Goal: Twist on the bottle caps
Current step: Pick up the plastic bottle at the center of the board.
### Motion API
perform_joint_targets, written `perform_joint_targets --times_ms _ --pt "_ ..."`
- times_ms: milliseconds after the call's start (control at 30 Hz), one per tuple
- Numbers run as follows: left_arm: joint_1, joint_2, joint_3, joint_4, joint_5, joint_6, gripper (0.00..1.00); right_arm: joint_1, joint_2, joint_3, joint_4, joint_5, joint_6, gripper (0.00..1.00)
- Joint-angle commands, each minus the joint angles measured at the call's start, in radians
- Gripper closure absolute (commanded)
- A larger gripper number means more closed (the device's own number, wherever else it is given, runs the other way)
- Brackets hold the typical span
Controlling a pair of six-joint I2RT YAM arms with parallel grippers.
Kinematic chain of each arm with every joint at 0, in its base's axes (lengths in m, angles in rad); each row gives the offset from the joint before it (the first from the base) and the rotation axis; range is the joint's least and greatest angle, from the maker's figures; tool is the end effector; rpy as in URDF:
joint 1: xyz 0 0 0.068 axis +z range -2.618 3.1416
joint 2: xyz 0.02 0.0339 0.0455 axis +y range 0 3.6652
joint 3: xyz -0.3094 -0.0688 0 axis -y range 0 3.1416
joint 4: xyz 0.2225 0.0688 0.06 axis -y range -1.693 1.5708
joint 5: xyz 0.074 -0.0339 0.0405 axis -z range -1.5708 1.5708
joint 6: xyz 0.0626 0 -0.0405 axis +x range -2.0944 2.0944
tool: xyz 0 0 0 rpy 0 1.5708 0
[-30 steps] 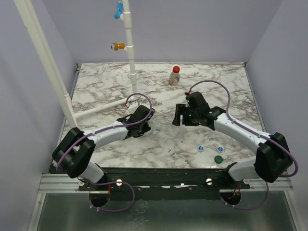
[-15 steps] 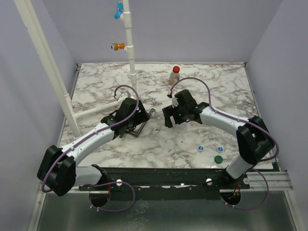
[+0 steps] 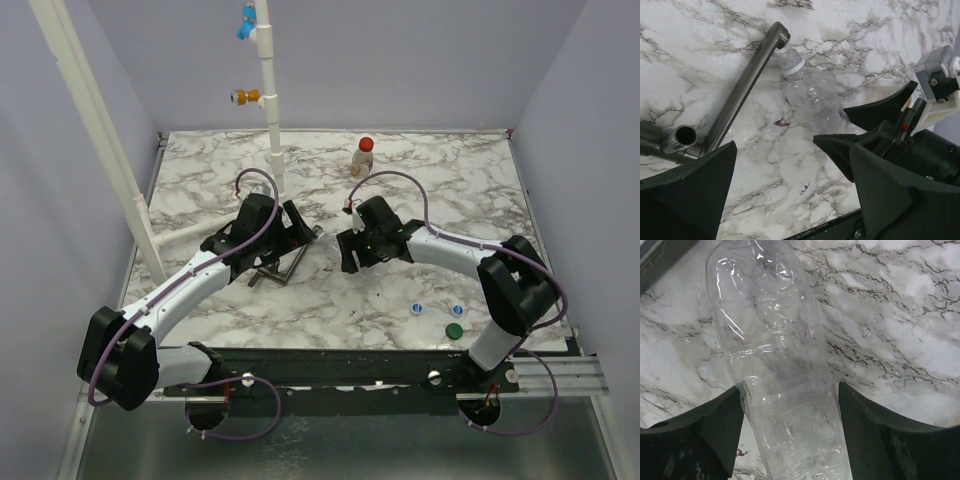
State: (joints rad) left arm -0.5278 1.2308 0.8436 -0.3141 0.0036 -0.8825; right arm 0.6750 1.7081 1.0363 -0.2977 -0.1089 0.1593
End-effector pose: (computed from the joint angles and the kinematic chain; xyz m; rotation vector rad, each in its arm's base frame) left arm 0.2158 -0.1260 0.2886 -0.4187 2.3472 -0.7209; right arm 0.2697 0.2246 0.2161 -0.7049 2.5006 0.4558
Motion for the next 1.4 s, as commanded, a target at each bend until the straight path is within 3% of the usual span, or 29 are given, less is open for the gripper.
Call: perform_joint_targets --times_ms 0,133,267,467,600,767,967,1100,1233,1367 --pt "0.015 -0.008 -0.013 0.088 0.149 -0.038 0.05 0.006 -0.068 -0.063 0.068 -0.043 0.079 0.37" --pt "0.016 -0.030 -0.074 0.183 0.194 -0.057 0.06 0.004 -0.117 -0.073 0.125 -0.105 0.141 0.66" --pt "0.018 -0.039 -0.114 0.275 0.243 -0.069 0.07 -0.001 -0.166 -0.062 0.176 -0.170 0.207 0.77" --pt "0.018 -0.060 -0.139 0.424 0.306 -0.056 0.04 -0.014 -0.279 -0.064 0.287 -0.264 0.333 0.78" --pt "0.016 -0.063 -0.155 0.585 0.347 -0.081 0.03 -0.018 -0.319 -0.092 0.467 -0.387 0.456 0.78" --pt "0.017 -0.074 -0.164 0.736 0.331 -0.108 0.13 -0.018 -0.320 -0.104 0.595 -0.506 0.539 0.78" --pt "0.017 -0.065 -0.138 0.756 0.295 -0.091 0.54 -0.018 -0.326 -0.103 0.588 -0.535 0.524 0.65" --pt "0.017 -0.063 -0.132 0.756 0.274 -0.076 0.79 -0.017 -0.338 -0.090 0.528 -0.523 0.487 0.46" --pt "0.017 -0.076 -0.121 0.756 0.250 -0.047 0.84 -0.017 -0.365 -0.108 0.487 -0.498 0.469 0.20" --pt "0.017 -0.090 -0.105 0.754 0.241 -0.019 0.84 -0.019 -0.397 -0.155 0.486 -0.498 0.470 0.16"
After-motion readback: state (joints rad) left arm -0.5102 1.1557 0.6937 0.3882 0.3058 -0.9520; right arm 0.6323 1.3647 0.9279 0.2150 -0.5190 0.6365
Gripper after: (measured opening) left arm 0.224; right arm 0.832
